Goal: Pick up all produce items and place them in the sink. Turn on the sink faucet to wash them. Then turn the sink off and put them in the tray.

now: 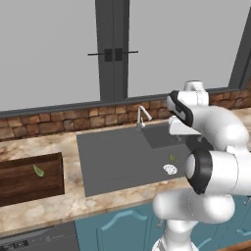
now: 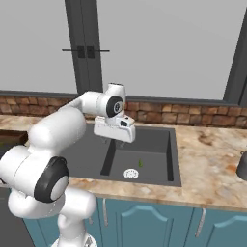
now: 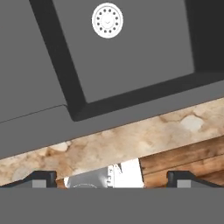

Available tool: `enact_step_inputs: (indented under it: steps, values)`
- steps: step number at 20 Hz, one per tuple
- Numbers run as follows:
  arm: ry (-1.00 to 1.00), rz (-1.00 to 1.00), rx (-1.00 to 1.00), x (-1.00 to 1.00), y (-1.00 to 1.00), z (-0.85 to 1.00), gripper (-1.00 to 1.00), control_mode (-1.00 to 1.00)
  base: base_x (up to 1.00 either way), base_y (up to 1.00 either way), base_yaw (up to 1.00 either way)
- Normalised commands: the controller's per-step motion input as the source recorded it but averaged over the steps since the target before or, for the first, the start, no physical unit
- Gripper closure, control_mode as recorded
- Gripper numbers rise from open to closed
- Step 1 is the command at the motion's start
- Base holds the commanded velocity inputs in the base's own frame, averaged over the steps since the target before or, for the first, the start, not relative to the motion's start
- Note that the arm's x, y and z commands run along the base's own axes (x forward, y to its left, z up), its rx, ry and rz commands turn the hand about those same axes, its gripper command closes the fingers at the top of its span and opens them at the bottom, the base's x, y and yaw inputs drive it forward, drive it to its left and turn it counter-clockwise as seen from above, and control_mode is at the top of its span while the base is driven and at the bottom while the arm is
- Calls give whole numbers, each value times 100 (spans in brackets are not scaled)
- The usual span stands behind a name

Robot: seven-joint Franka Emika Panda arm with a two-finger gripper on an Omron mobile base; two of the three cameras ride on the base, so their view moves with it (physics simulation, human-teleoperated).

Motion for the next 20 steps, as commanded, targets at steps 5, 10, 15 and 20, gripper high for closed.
enact_step_inputs:
  steps: [5, 10, 15, 20]
  values:
    - [-4, 8, 0, 24, -58, -9, -100, -100, 0, 0, 0]
    - [0, 13, 0, 38, -36, -24, -100, -100, 0, 0, 0]
    - [0, 17, 4, 27, -11, -37, -100, -100, 0, 0, 0]
    - [0, 17, 5, 27, -1, -43, -100, -100, 0, 0, 0]
